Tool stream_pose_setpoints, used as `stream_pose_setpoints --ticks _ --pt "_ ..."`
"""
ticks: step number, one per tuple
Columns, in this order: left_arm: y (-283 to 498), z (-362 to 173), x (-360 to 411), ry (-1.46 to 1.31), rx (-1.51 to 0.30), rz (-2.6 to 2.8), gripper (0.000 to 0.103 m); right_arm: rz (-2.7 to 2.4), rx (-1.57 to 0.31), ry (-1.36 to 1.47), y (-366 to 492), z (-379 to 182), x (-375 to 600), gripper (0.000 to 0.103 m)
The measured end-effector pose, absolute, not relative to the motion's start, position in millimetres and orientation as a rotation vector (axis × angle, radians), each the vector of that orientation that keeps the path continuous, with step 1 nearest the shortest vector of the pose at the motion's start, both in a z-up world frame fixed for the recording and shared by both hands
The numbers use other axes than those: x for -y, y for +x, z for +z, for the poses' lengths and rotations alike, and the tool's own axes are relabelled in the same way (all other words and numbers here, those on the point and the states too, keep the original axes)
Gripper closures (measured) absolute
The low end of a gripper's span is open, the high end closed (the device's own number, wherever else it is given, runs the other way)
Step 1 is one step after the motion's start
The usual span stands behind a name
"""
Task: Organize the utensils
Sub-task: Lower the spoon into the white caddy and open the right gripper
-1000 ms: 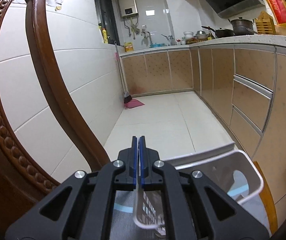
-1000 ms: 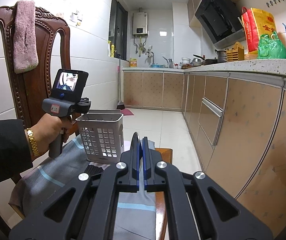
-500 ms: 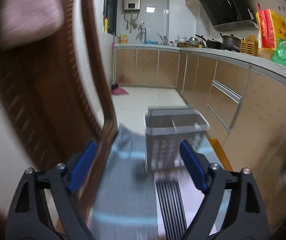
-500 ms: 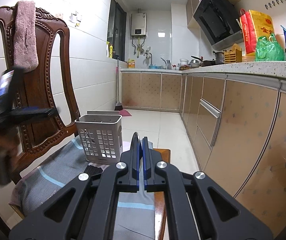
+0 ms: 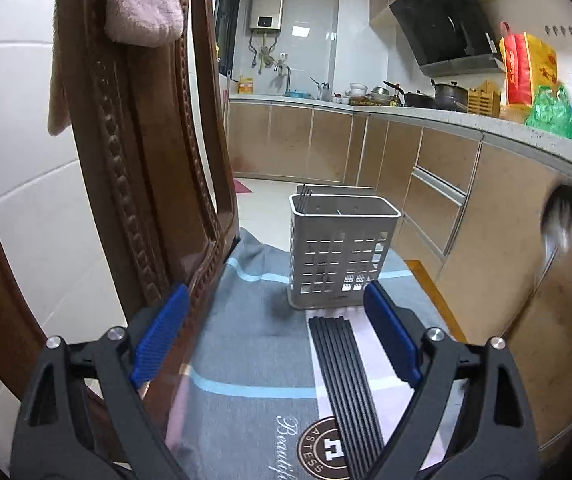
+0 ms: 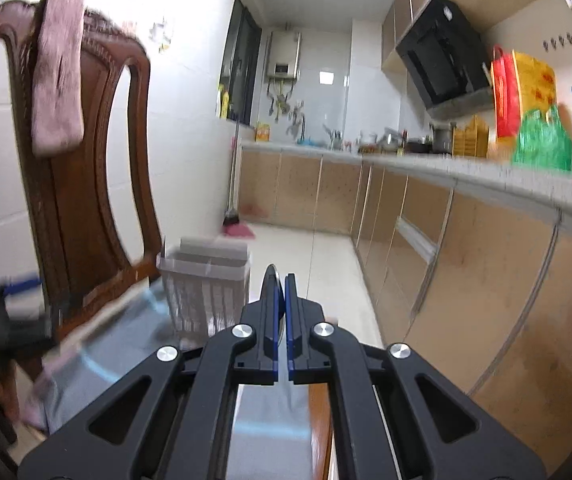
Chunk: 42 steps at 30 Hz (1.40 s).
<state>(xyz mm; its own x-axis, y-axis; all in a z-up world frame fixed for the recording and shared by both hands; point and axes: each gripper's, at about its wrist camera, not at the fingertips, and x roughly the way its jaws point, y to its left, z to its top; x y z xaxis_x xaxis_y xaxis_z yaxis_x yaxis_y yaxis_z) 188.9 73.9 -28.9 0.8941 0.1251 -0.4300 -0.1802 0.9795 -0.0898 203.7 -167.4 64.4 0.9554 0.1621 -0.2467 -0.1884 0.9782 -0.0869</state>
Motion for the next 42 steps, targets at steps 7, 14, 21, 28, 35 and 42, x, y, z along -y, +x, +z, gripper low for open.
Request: stream_pose_setpoints --ticks 7,14,21,28,35,42 --pt "190 -31 -81 -0.15 -0.451 0.14 0.014 0.153 -0.056 -0.132 268 156 134 0.1" --pt "188 -32 -98 -0.211 -0.467 0.15 0.014 0.079 -0.062 -0.211 358 139 90 0.1" --pt "192 -31 -97 -0.216 -0.472 0.129 0.014 -0.018 -0.159 -0.231 411 68 70 0.1" --pt "197 -33 -92 -0.218 -0.49 0.109 0.014 -0.047 -0.228 -0.189 435 24 66 0.1" --pt "201 -36 -89 -0.215 -0.507 0.106 0.014 -0.022 -0.307 -0.145 439 3 65 0.099" --pt "202 -36 -81 -0.183 -0.513 0.105 0.014 0.022 -0.343 -0.116 416 5 77 0.066"
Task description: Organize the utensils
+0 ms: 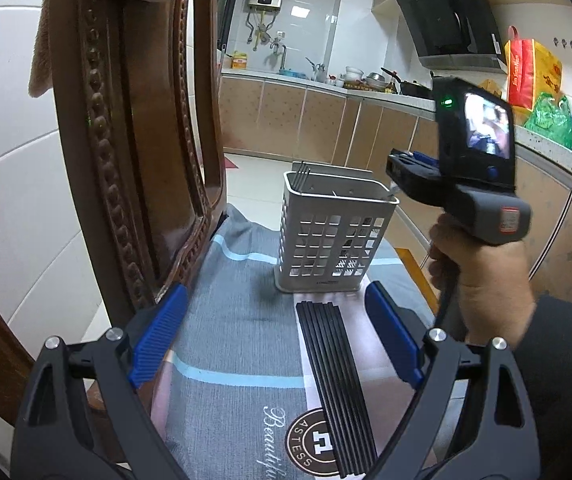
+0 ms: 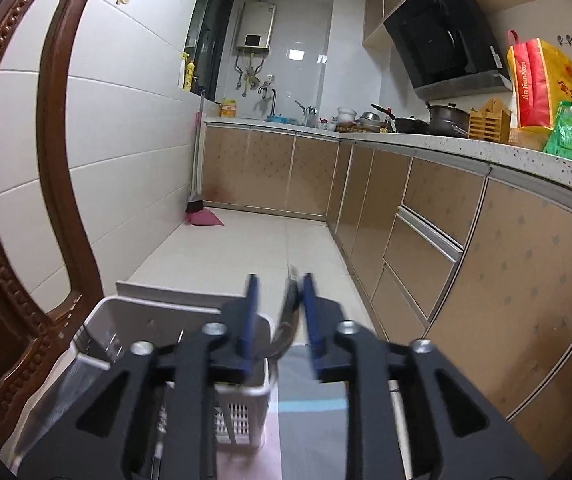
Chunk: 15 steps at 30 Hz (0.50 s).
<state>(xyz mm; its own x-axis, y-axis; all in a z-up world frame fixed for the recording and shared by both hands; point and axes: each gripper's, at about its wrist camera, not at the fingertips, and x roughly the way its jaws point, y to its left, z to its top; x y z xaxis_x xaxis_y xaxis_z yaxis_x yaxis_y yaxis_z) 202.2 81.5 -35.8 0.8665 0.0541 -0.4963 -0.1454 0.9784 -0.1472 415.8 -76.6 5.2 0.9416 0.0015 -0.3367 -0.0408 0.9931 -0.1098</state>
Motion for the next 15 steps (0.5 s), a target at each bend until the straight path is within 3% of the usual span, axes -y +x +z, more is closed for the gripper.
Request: stream_pose_setpoints --ticks 1,2,5,10,15 --pt "202 -36 -80 -0.177 -0.511 0.103 0.014 0.03 -0.347 -0.107 410 6 80 0.055" --pt "202 -36 -79 -0.17 -0.509 0.102 0.014 0.038 -0.35 -0.094 403 8 83 0.052" --pt "201 -36 -74 -0.144 -0.503 0.101 0.014 0.092 -0.35 -0.054 375 11 94 0.048" --pt "198 -37 -68 -0.119 -0.504 0.098 0.014 0.167 -0.348 0.047 306 20 123 0.025" --pt "193 -37 -61 -0.096 -0.502 0.097 0.014 0.172 -0.366 0.101 231 16 148 0.015"
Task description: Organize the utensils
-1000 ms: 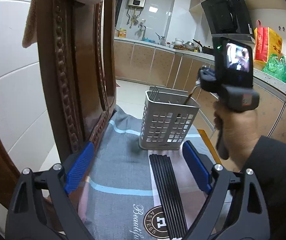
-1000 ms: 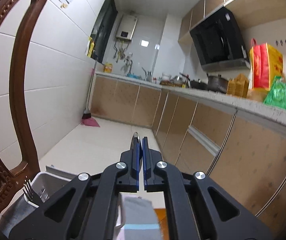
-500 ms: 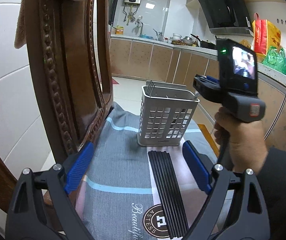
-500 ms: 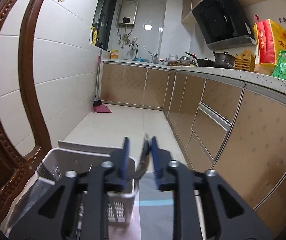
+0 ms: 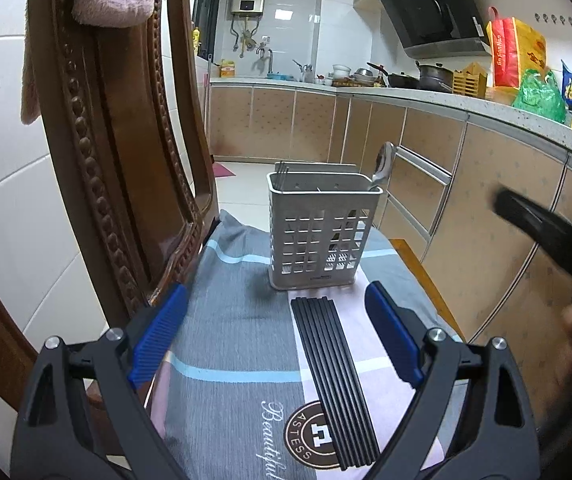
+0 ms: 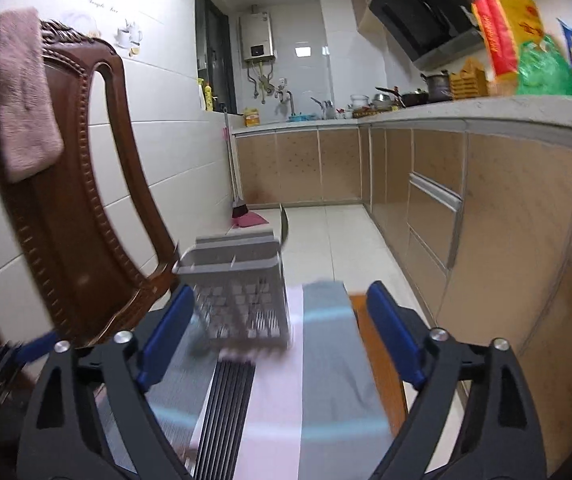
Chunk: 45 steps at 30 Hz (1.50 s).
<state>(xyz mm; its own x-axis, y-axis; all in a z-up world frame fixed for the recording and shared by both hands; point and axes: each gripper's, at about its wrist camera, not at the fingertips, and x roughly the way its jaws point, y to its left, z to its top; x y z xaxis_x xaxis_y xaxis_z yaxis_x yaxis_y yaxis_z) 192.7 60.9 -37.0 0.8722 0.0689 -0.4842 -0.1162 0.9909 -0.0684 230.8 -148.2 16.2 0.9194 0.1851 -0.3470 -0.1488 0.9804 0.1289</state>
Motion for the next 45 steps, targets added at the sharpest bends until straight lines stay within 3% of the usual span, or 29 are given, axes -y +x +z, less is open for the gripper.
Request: stream_pose_setpoints --ticks 4,8,15,19,23,27,29,34,39,45 --pt "192 -45 -48 -0.044 -0.517 0.105 0.014 0.113 -0.32 0.229 160 25 171 0.013" --pt "191 -55 -22 0.058 -0.523 0.119 0.014 0.295 -0.164 0.271 102 85 153 0.004" --pt "176 -52 38 0.232 -0.485 0.144 0.014 0.645 -0.093 0.292 65 164 51 0.003" --pt "154 -50 110 0.453 -0.419 0.163 0.014 0.711 -0.057 0.205 40 186 -48 0.003" --pt "124 -54 201 0.744 -0.259 0.214 0.014 0.799 -0.147 0.099 22 178 -148 0.003" --pt "84 -76 279 1.14 0.019 0.26 0.013 0.825 -0.147 -0.195 -9 114 -212 0.003" --pt "68 -79 281 1.153 0.14 0.298 0.011 0.83 -0.169 -0.333 -15 87 -209 0.003" --pt "76 -98 271 1.291 0.149 0.332 0.009 0.667 -0.069 -0.513 10 67 -146 0.003" --pt "106 -106 232 1.442 0.006 0.362 0.009 0.297 0.038 -0.226 64 123 -16 0.003" --pt "120 -129 189 1.447 -0.144 0.361 0.006 0.195 0.126 0.319 33 205 138 0.003"
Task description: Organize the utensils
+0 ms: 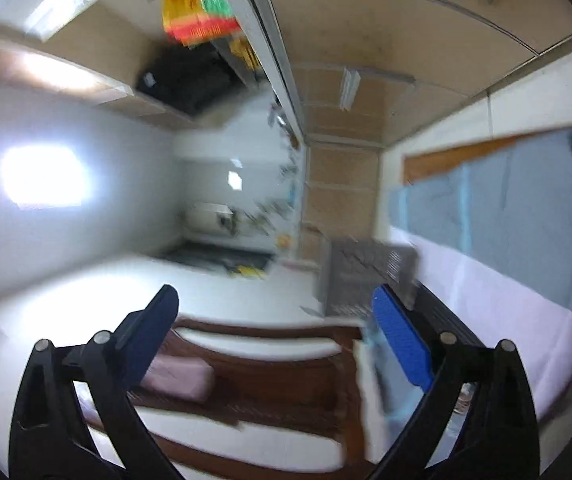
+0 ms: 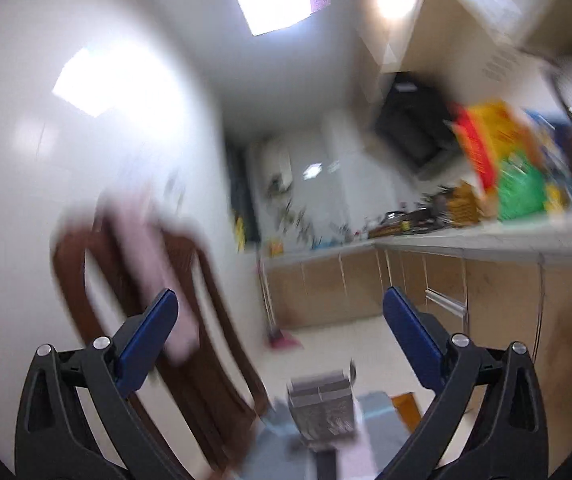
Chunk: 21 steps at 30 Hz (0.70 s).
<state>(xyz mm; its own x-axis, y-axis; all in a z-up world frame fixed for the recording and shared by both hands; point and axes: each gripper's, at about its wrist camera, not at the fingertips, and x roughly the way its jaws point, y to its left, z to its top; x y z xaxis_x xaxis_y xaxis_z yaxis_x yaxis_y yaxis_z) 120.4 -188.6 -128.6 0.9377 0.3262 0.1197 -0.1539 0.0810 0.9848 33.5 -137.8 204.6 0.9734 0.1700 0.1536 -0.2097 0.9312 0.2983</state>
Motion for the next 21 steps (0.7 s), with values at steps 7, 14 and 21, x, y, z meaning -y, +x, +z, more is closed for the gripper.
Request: stream_pose_setpoints --ticks 7,14,21 --pt "108 -102 124 1.016 -0.404 0.329 0.006 0.19 -0.079 0.316 -5 170 206 0.003" --pt "57 -75 -17 -0.016 -0.66 0.164 0.006 0.191 -0.509 0.028 22 15 158 0.003" --pt "43 -74 -35 -0.06 -0.5 0.174 0.006 0.169 -0.69 0.033 130 -74 143 0.008"
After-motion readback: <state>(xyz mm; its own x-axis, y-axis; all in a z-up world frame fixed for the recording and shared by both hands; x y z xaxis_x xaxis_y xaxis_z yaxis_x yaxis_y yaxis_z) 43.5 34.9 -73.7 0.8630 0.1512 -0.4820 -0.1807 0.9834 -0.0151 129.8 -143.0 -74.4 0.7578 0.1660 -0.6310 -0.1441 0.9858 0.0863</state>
